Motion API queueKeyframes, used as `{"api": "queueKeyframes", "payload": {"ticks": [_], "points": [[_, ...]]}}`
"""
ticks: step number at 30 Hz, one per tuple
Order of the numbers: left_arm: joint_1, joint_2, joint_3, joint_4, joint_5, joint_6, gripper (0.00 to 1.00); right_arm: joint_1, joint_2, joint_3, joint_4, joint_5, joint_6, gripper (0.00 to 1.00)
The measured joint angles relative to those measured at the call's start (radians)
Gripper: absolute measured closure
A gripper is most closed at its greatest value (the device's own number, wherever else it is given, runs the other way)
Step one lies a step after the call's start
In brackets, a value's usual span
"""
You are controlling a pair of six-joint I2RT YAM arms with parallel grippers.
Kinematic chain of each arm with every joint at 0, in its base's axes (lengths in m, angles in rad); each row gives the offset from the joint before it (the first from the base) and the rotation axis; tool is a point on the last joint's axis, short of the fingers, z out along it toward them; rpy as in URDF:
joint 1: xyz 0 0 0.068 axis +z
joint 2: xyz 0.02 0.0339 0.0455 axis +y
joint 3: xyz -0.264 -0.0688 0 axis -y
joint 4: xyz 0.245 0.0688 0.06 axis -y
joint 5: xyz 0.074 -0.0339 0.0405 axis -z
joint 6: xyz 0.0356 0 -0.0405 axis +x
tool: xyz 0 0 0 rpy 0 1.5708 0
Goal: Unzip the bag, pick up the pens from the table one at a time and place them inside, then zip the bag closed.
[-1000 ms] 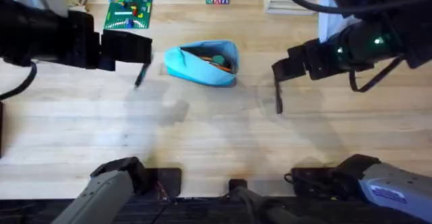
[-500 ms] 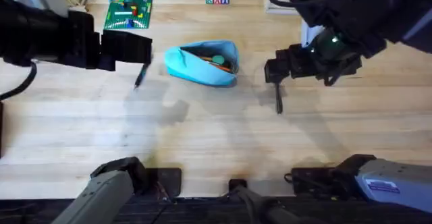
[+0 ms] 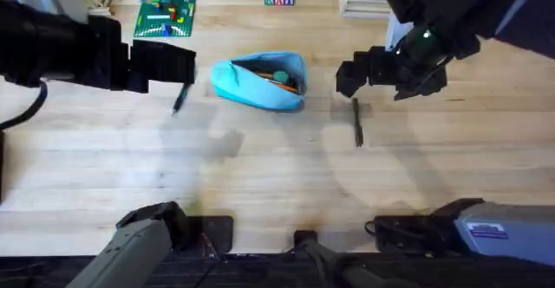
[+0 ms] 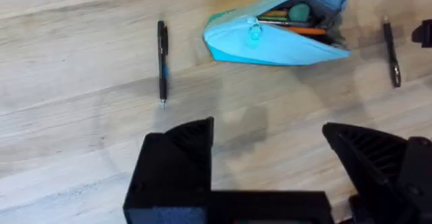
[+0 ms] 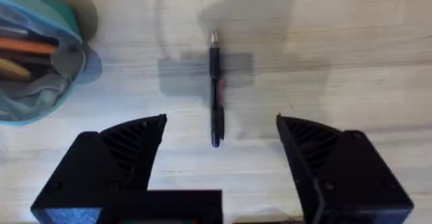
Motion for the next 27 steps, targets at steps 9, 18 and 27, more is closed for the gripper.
{"api": "queueKeyframes", "payload": {"ticks": [9,18,27], "points": [[0.000,0.000,0.000,0.000,0.000,0.000,0.005,0.000,0.000,-0.162,0.129,-0.027,-0.033,0.005],[0.000,0.000,0.000,0.000,0.000,0.000,0.005,0.000,0.000,-0.265,0.234,-0.042,-0.032,0.005],[0.000,0.000,0.000,0.000,0.000,0.000,0.005,0.000,0.032,-0.269,0.265,-0.064,-0.032,0.006]]}}
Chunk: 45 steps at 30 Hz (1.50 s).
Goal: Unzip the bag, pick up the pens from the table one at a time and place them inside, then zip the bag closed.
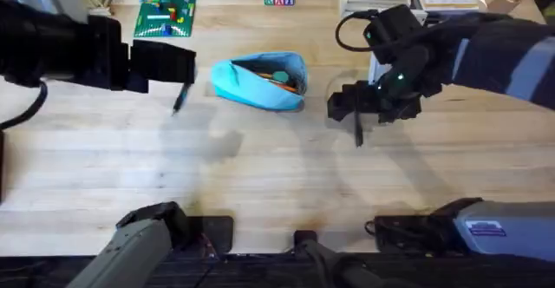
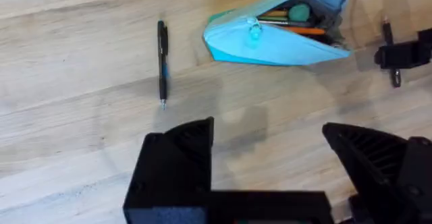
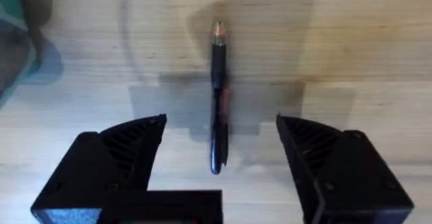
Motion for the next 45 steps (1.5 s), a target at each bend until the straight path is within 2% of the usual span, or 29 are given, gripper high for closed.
{"api": "queueKeyframes", "payload": {"ticks": [8,12,14,17,22,23,24,45], "points": [[0.000,0.000,0.000,0.000,0.000,0.000,0.004,0.000,0.056,0.005,0.031,0.004,0.001,0.010],[0.000,0.000,0.000,0.000,0.000,0.000,0.004,0.000,0.060,0.008,0.030,0.013,0.003,0.076],[0.000,0.000,0.000,0.000,0.000,0.000,0.004,-0.002,0.060,0.008,0.030,0.020,0.002,0.210],[0.000,0.000,0.000,0.000,0.000,0.000,0.004,-0.002,0.060,0.009,0.038,0.022,-0.002,0.479],[0.000,0.000,0.000,0.000,0.000,0.000,0.004,-0.004,0.060,0.009,0.047,0.023,-0.004,0.751],[0.000,0.000,0.000,0.000,0.000,0.000,0.004,-0.004,0.062,0.009,0.052,0.024,-0.004,0.909],[0.000,0.000,0.000,0.000,0.000,0.000,0.004,-0.006,0.062,0.011,0.053,0.026,-0.004,0.946],[0.000,0.000,0.000,0.000,0.000,0.000,0.006,-0.006,0.040,0.027,0.017,0.006,-0.025,0.971]]}}
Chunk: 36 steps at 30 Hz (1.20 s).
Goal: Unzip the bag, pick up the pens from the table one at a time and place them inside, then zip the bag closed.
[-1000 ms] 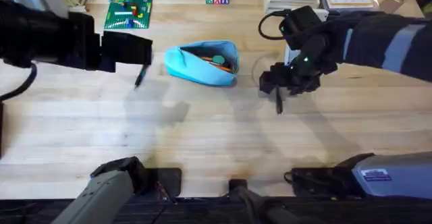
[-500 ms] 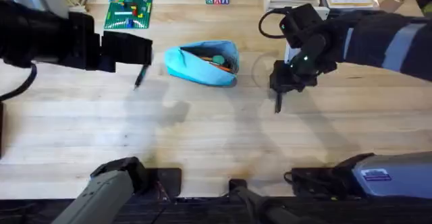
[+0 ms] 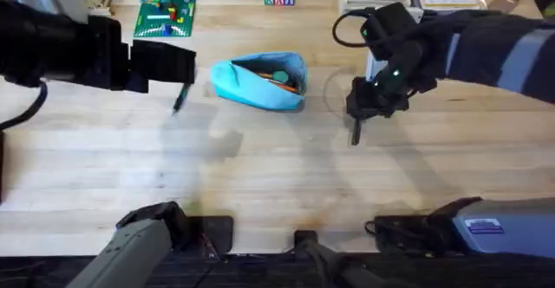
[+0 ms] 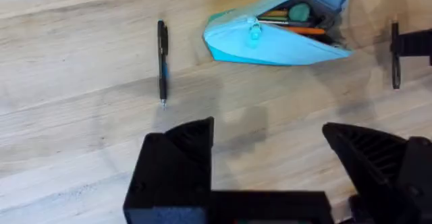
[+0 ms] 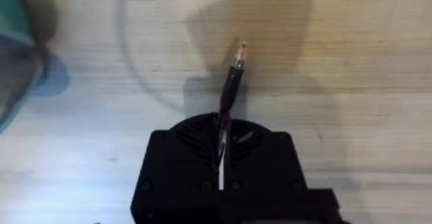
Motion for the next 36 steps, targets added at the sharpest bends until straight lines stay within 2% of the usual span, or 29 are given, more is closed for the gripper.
{"api": "queueKeyframes", "payload": {"ticks": [10,19,30,36], "points": [[0.000,0.000,0.000,0.000,0.000,0.000,0.005,0.000,-0.203,0.124,-0.023,-0.011,-0.176,0.970],[0.000,0.000,0.000,0.000,0.000,0.000,0.005,0.000,-0.318,0.141,-0.021,-0.021,-0.430,0.970],[0.000,0.000,0.000,0.000,0.000,0.000,0.005,0.000,-0.326,0.141,0.069,-0.274,-0.728,0.970],[0.000,0.000,0.000,0.000,0.000,0.000,0.005,0.000,-0.326,0.141,0.104,-0.339,-0.881,0.970]]}}
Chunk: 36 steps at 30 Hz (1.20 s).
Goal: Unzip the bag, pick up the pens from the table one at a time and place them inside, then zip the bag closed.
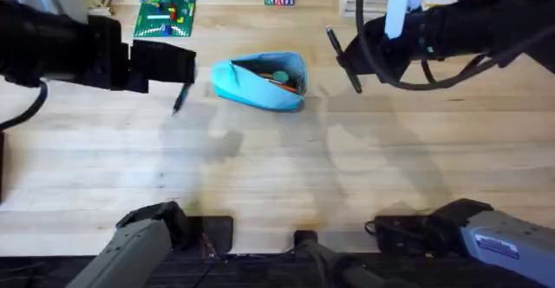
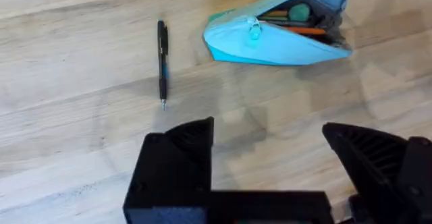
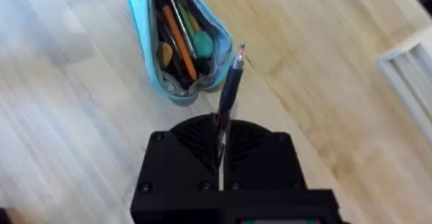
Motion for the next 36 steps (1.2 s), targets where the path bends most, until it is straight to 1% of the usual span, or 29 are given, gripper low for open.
{"api": "queueKeyframes", "payload": {"ticks": [6,11,17,21,22,25,36], "points": [[0.000,0.000,0.000,0.000,0.000,0.000,0.005,0.000,0.000,0.000,0.038,-0.017,-0.077,0.970],[0.000,0.000,0.000,0.000,0.000,0.000,0.006,0.000,0.042,0.000,0.092,-0.113,-0.171,0.970],[0.000,0.000,0.000,-0.001,0.000,0.000,0.005,0.009,0.106,0.000,0.176,-0.158,-0.220,0.970],[0.000,0.000,0.000,-0.002,0.000,0.000,0.005,0.034,0.143,0.000,0.253,-0.169,-0.228,0.970],[0.000,0.000,0.000,-0.003,0.000,0.000,0.005,0.054,0.168,0.000,0.307,-0.173,-0.233,0.970],[0.000,0.000,0.000,-0.003,0.000,0.000,0.005,0.076,0.198,0.000,0.353,-0.174,-0.237,0.970],[0.000,0.000,0.000,-0.003,0.000,0.000,0.005,0.152,0.291,0.000,0.429,-0.177,-0.242,0.970]]}}
